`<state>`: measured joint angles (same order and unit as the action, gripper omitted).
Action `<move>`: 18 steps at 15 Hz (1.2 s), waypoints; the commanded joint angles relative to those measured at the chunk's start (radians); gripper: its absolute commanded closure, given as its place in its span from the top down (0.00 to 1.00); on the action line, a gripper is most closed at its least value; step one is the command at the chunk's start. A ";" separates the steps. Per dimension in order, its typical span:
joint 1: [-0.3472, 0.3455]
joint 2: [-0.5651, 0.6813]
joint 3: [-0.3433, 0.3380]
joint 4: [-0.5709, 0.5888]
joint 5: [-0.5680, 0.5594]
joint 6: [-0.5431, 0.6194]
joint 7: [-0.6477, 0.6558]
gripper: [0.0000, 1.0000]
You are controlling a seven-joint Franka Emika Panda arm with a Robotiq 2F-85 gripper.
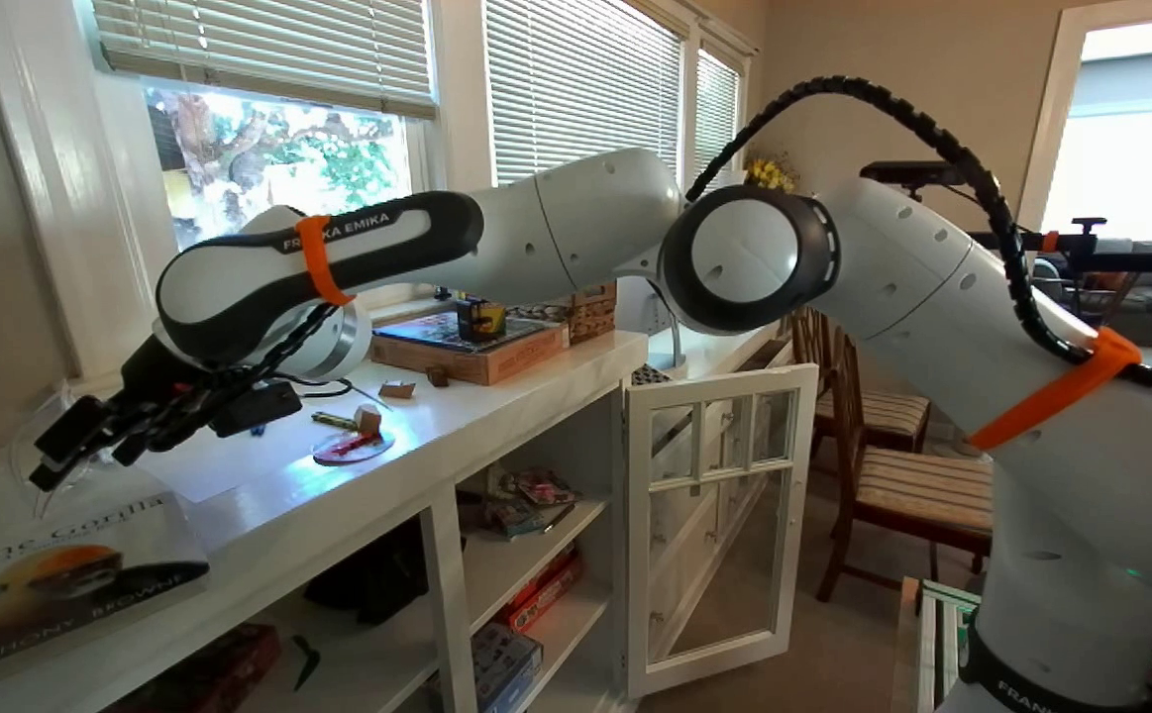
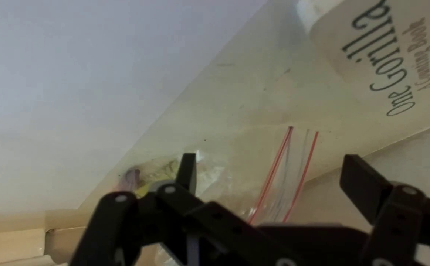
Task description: Move the clear plastic to the right then open it.
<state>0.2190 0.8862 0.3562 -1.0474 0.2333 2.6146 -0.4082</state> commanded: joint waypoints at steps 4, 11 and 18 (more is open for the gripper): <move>0.039 0.089 -0.015 0.130 -0.019 -0.001 0.005 1.00; 0.060 0.135 -0.032 0.200 -0.022 -0.004 0.011 0.66; 0.082 0.135 -0.076 0.240 -0.022 -0.034 0.047 0.11</move>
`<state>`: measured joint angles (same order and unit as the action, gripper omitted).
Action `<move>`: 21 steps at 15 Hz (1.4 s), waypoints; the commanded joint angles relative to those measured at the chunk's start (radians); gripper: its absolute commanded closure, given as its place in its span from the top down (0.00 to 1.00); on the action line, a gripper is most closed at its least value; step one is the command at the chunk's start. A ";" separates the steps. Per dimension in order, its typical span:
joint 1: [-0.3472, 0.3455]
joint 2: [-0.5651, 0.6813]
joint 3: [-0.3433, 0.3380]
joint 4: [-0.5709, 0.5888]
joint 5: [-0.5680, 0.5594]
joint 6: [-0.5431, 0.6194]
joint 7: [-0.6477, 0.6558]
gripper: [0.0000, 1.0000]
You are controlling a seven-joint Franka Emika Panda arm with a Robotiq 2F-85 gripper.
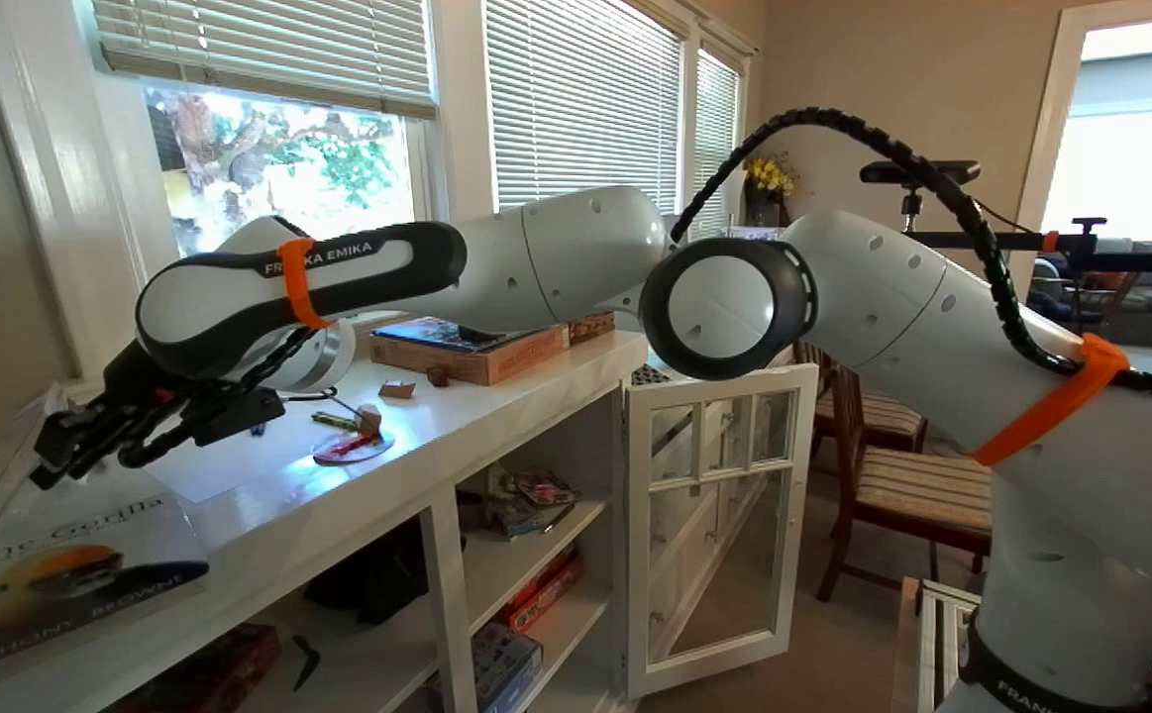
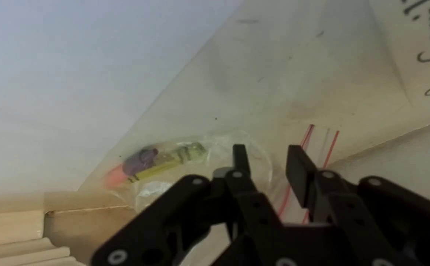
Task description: Move the clear plastic to the right then open it.
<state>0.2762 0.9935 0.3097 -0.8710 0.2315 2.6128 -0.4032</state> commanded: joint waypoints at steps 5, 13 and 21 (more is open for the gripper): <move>0.041 0.011 -0.059 0.087 -0.027 -0.089 0.078 0.00; 0.069 -0.006 -0.130 0.137 -0.060 -0.196 0.142 0.00; 0.096 -0.055 -0.220 0.156 -0.135 -0.384 0.264 0.00</move>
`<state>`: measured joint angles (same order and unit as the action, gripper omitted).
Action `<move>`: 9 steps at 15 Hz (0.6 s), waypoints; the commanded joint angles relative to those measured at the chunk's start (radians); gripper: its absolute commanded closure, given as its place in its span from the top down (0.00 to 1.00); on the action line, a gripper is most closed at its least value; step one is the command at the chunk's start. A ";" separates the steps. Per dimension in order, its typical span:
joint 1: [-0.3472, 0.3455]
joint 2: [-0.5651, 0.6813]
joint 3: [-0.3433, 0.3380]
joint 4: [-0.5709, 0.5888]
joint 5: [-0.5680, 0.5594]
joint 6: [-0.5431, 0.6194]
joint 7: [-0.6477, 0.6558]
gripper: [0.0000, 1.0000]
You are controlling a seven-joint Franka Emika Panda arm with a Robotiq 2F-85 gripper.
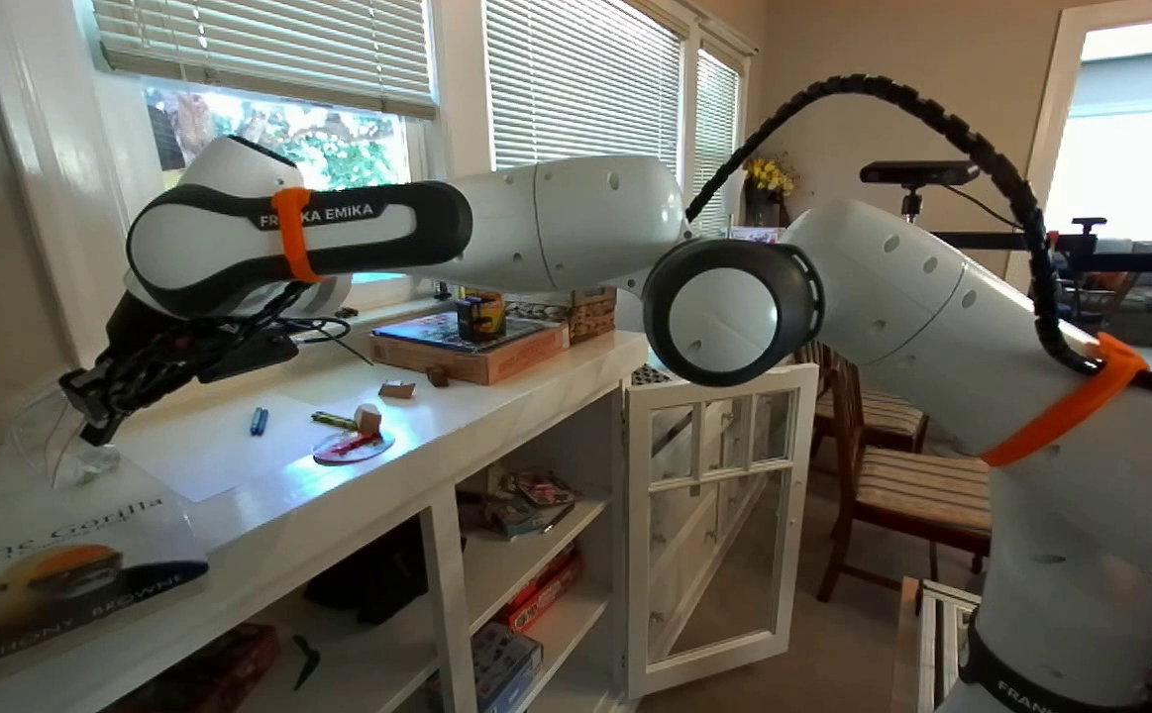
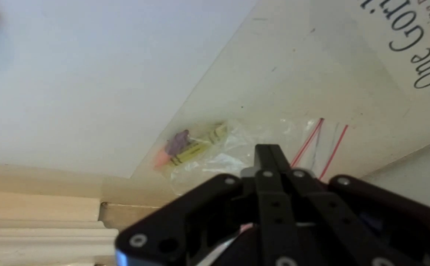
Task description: Move the clear plastic to the right then open it.
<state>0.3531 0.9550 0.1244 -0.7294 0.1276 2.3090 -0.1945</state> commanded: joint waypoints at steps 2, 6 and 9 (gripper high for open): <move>0.024 -0.030 -0.048 0.012 -0.044 -0.124 0.076 0.00; 0.032 -0.051 -0.069 0.000 -0.066 -0.198 0.117 0.00; 0.038 -0.064 -0.090 -0.007 -0.074 -0.245 0.158 0.00</move>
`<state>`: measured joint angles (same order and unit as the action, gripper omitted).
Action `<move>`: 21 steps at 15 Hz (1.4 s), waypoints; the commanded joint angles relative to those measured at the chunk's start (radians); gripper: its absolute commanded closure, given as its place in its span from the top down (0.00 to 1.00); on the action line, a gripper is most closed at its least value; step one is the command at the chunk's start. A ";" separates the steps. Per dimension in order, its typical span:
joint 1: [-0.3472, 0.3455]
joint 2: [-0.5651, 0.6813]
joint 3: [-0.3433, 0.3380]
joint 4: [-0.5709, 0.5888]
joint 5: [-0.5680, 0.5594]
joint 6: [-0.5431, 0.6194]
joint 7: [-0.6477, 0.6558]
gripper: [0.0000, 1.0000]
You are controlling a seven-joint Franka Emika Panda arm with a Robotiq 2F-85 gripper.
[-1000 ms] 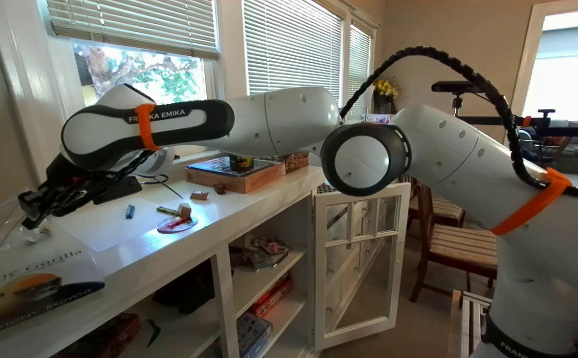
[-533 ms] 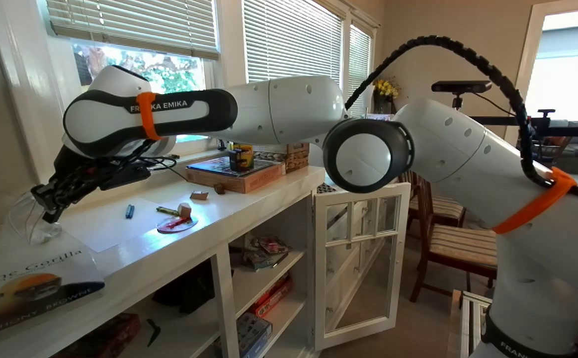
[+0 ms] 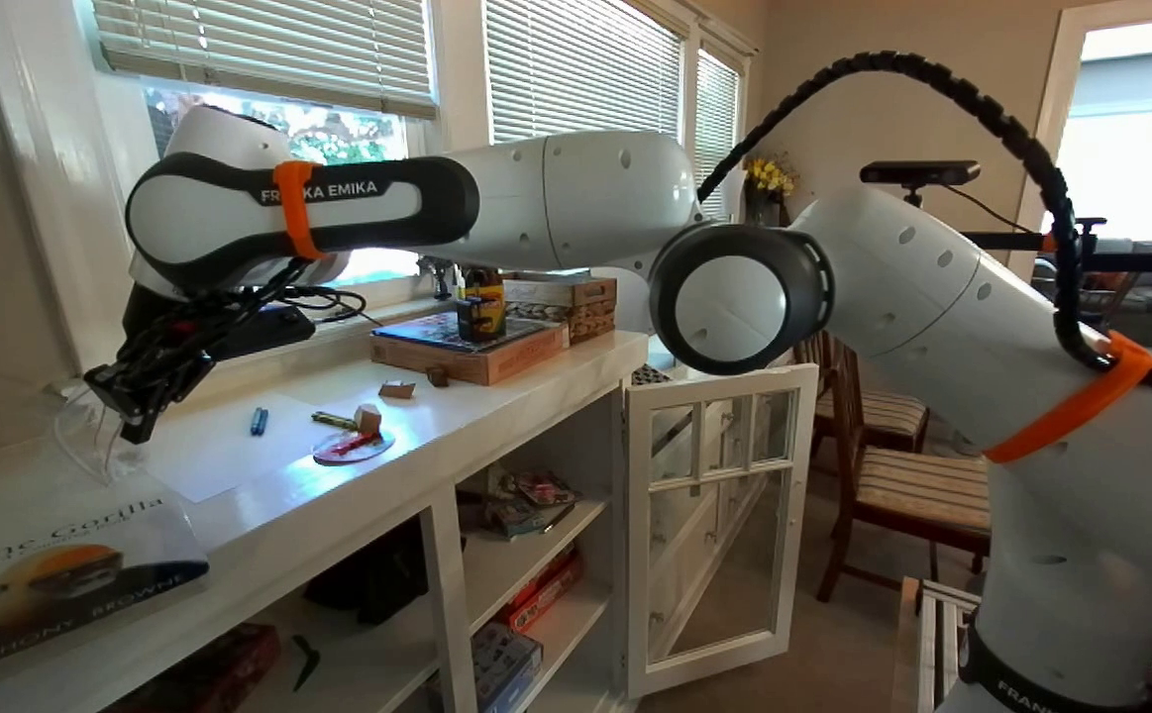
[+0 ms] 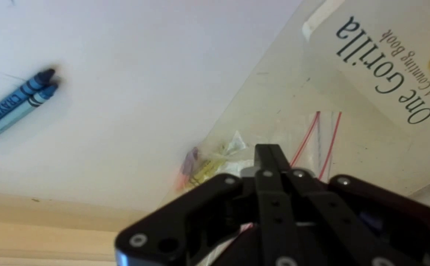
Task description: Move the clear plastic to the right then open it.
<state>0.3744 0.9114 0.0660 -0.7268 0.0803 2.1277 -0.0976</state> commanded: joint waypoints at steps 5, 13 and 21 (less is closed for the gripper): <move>0.022 -0.046 -0.055 -0.028 -0.034 -0.116 0.118 0.00; 0.024 -0.098 -0.089 -0.072 -0.048 -0.177 0.196 0.00; 0.022 -0.174 -0.089 -0.193 -0.028 -0.214 0.283 0.00</move>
<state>0.3860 0.8101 -0.0149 -0.8152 0.0521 1.9359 0.1350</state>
